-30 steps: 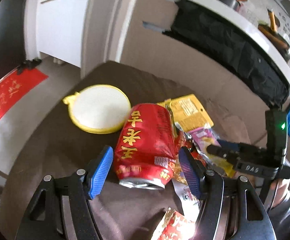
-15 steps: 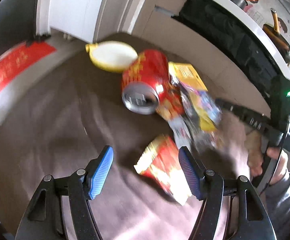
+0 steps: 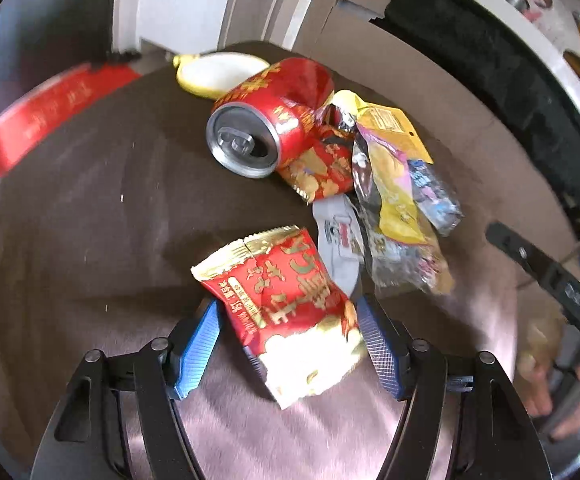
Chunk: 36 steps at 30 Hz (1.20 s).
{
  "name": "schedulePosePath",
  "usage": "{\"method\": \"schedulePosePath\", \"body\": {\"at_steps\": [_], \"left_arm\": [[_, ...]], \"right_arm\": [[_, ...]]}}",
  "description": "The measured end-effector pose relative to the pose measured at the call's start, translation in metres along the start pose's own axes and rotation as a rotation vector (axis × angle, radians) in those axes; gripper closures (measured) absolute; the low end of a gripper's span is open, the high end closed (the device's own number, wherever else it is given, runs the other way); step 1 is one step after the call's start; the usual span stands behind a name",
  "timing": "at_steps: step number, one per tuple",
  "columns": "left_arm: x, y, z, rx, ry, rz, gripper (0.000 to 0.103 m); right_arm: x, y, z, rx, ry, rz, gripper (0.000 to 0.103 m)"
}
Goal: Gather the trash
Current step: 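Grasp the red snack wrappers with the left tool while the right reaches the yellow chip bag, then carry the red snack wrappers in the left tool over the blue bin and open it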
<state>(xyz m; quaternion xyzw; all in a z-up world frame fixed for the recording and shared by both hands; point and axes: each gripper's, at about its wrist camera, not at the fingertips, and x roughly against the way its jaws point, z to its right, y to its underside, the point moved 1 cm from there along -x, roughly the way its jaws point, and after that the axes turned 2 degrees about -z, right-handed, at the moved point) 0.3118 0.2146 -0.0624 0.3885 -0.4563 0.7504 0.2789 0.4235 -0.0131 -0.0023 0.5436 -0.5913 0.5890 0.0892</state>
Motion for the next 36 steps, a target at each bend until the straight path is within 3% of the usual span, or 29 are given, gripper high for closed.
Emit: {"method": "schedulePosePath", "body": {"at_steps": [2,3,4,9,11,13,16,18,20,23,24,26,28,31,33,35,36], "left_arm": [[0.000,0.000,0.002,-0.017,-0.009,0.034,0.058],[0.000,0.000,0.000,-0.023,-0.016,0.043,0.080],[0.002,0.001,-0.004,-0.019,-0.016,0.049,0.084],[0.022,-0.004,-0.024,-0.050,-0.014,0.130,0.089],[0.035,-0.010,-0.035,-0.051,-0.011,0.160,0.089],[0.046,-0.015,-0.040,-0.071,-0.018,0.185,0.089],[0.056,-0.018,-0.046,-0.115,-0.035,0.207,0.089],[0.058,-0.018,-0.051,-0.124,-0.032,0.198,0.089],[0.056,-0.019,-0.058,-0.124,-0.021,0.181,0.089],[0.050,-0.018,-0.064,-0.127,-0.006,0.158,0.089],[0.048,-0.018,-0.065,-0.123,-0.003,0.154,0.089],[0.043,-0.019,-0.069,-0.115,0.006,0.144,0.089],[0.039,-0.020,-0.072,-0.102,0.022,0.131,0.088],[0.035,-0.018,-0.075,-0.091,0.024,0.123,0.088],[0.035,-0.017,-0.076,-0.091,0.022,0.125,0.088],[0.037,-0.017,-0.077,-0.097,0.021,0.131,0.088],[0.039,-0.016,-0.076,-0.101,0.021,0.134,0.088]], "right_arm": [[-0.002,0.007,0.002,-0.008,0.013,-0.017,0.067],[-0.003,0.010,0.002,-0.009,0.021,-0.027,0.067],[-0.005,0.013,0.001,-0.004,0.034,-0.040,0.067],[-0.007,0.009,-0.028,0.108,0.131,-0.069,0.067],[-0.011,0.002,-0.041,0.146,0.086,-0.092,0.067],[-0.020,-0.007,-0.049,0.148,-0.014,-0.122,0.069],[-0.045,-0.025,-0.044,0.025,-0.139,-0.143,0.069],[-0.062,-0.034,-0.040,-0.033,-0.163,-0.141,0.068],[-0.081,-0.042,-0.038,-0.077,-0.134,-0.145,0.067],[-0.109,-0.042,-0.037,-0.170,-0.107,-0.218,0.065],[-0.107,-0.043,-0.039,-0.169,-0.108,-0.178,0.060],[-0.110,-0.042,-0.049,-0.128,-0.120,-0.161,0.040],[-0.113,-0.040,-0.064,-0.048,-0.118,-0.147,0.026],[-0.119,-0.037,-0.086,0.076,-0.008,-0.166,0.024],[-0.122,-0.037,-0.097,0.122,0.068,-0.187,0.027],[-0.119,-0.038,-0.099,0.117,0.115,-0.164,0.066],[-0.115,-0.040,-0.099,0.116,0.121,-0.143,0.073]]}}
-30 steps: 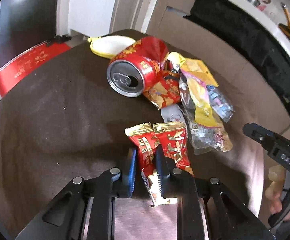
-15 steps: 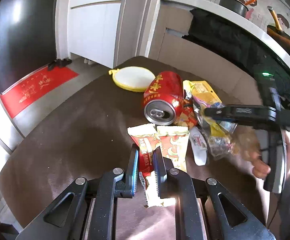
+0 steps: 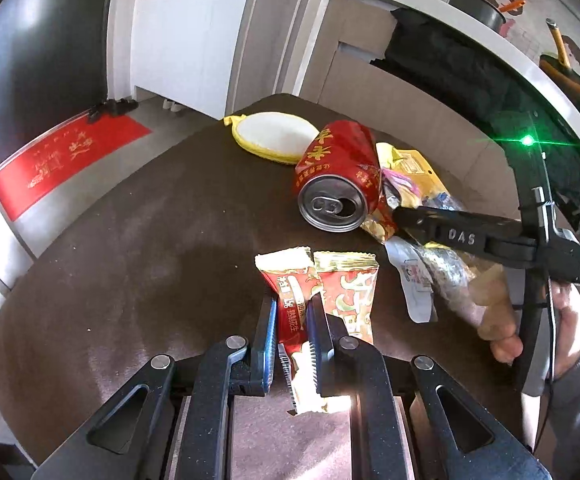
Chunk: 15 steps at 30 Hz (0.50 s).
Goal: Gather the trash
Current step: 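Carry the red snack wrappers in the left tool over the blue bin and open it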
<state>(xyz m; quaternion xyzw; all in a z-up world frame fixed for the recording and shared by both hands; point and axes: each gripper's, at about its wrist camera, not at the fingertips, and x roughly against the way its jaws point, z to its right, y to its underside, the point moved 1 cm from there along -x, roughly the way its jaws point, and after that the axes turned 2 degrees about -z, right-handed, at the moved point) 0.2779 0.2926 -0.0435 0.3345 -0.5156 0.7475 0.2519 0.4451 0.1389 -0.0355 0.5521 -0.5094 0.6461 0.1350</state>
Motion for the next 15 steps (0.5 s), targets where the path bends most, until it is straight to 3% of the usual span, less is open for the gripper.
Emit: {"method": "schedulePosePath", "body": {"at_steps": [1,2,7,15], "left_arm": [[0.003,0.000,0.001,-0.005,0.000,0.005,0.088],[0.005,-0.001,0.002,-0.007,0.001,0.010,0.088],[0.023,-0.013,0.015,-0.031,0.000,0.059,0.089],[0.043,-0.029,0.066,-0.073,0.033,0.103,0.089]], "right_arm": [[0.003,-0.001,0.000,-0.001,-0.020,0.010,0.092],[0.005,-0.001,0.002,-0.003,-0.035,0.014,0.103],[0.047,0.008,0.007,0.050,0.019,0.107,0.103],[0.130,0.023,0.043,-0.004,-0.069,0.207,0.103]]}}
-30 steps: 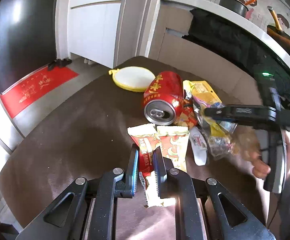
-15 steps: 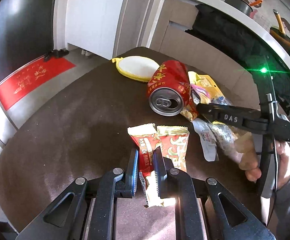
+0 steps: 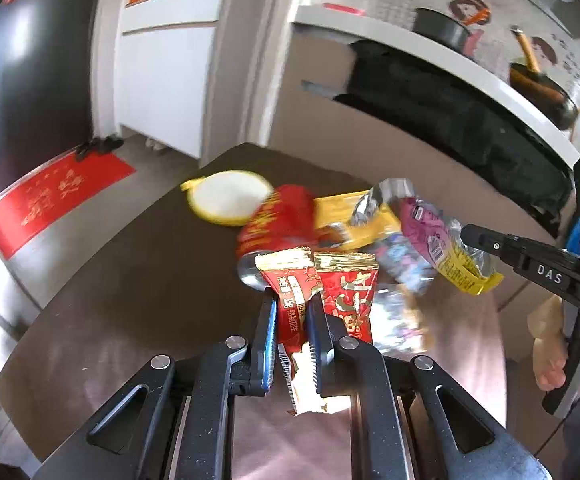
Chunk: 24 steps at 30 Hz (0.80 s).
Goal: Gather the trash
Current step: 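Carry the red snack wrappers in the left tool over the blue bin and open it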
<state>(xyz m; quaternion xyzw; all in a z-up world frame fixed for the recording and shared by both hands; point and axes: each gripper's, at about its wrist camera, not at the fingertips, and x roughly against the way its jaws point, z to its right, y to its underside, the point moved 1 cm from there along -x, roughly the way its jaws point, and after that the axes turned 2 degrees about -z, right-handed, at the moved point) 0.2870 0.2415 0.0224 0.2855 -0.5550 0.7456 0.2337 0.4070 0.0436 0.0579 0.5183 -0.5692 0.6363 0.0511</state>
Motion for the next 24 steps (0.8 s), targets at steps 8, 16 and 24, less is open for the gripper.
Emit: {"method": "schedulePosePath", "body": {"at_steps": [8,16,24], "left_arm": [[-0.021,-0.011,0.128,-0.151,0.128,-0.028,0.089],[-0.109,0.000,0.292,-0.278,0.314,-0.182,0.089],[-0.233,0.038,0.407,-0.378,0.324,-0.407,0.089]], "right_arm": [[0.074,0.027,0.075,-0.093,0.046,0.066,0.103],[0.145,0.094,0.211,-0.272,0.220,0.099,0.103],[0.145,0.175,0.329,-0.483,0.310,0.032,0.103]]}}
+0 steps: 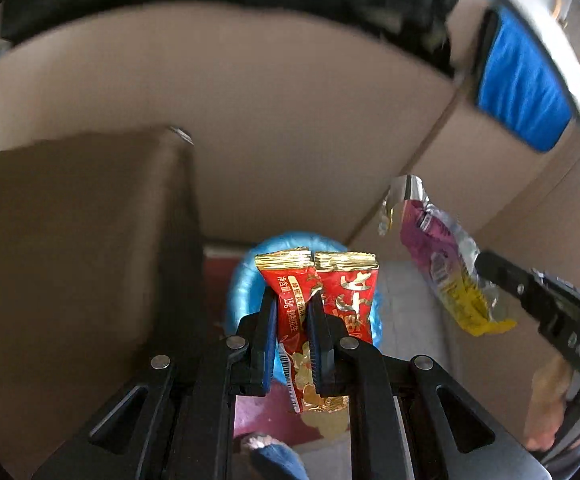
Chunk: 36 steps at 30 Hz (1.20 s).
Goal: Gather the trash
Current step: 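Carry the red snack wrappers in the left tool over the blue bin and open it, then grasp the clear candy packet with the left tool while the right grasps the clear wrapper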
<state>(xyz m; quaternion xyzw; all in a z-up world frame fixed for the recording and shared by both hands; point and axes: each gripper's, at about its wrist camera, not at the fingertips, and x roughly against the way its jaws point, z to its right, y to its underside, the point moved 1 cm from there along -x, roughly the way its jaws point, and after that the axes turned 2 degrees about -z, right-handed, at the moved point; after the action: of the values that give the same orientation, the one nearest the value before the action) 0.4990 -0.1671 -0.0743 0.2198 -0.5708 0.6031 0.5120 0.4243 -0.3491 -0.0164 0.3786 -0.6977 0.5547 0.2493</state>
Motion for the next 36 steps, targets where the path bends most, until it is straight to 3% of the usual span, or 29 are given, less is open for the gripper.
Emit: {"method": "schedulePosePath", "body": {"at_steps": [4,8,10,14,19,24,29,30,32,34,36], "left_arm": [[-0.052,-0.011,0.014,-0.034,-0.043,-0.083,0.089],[-0.094,-0.018,0.009,0.012,0.007,-0.170,0.086],[-0.106,-0.018,0.007,0.026,-0.017,-0.184,0.075],[-0.119,-0.014,-0.001,0.045,-0.041,-0.211,0.063],[-0.109,-0.010,-0.006,0.050,-0.009,-0.206,0.063],[-0.063,-0.014,0.001,0.015,0.059,-0.141,0.063],[0.030,-0.006,-0.009,-0.006,0.079,0.014,0.063],[0.052,-0.001,-0.017,-0.011,0.070,0.049,0.063],[0.089,0.011,-0.034,-0.018,0.037,0.097,0.063],[0.125,0.029,-0.060,-0.001,-0.010,0.138,0.062],[0.157,0.050,-0.096,0.044,-0.055,0.158,0.062]], "right_arm": [[-0.041,0.016,0.032,-0.080,-0.011,-0.059,0.103],[-0.086,0.034,0.052,-0.137,-0.019,-0.120,0.102],[-0.101,0.037,0.060,-0.160,-0.026,-0.142,0.098],[-0.130,0.044,0.080,-0.252,-0.119,-0.196,0.096],[-0.136,0.053,0.082,-0.231,-0.046,-0.202,0.094],[-0.115,0.050,0.075,-0.192,-0.030,-0.163,0.094],[-0.060,0.027,0.024,-0.036,-0.005,-0.056,0.092],[-0.048,0.021,0.008,-0.002,-0.015,-0.028,0.091],[-0.026,0.014,-0.020,0.050,-0.047,0.019,0.077],[-0.006,0.007,-0.059,0.103,-0.122,0.056,0.067],[0.004,0.003,-0.097,0.151,-0.209,0.061,0.066]]}}
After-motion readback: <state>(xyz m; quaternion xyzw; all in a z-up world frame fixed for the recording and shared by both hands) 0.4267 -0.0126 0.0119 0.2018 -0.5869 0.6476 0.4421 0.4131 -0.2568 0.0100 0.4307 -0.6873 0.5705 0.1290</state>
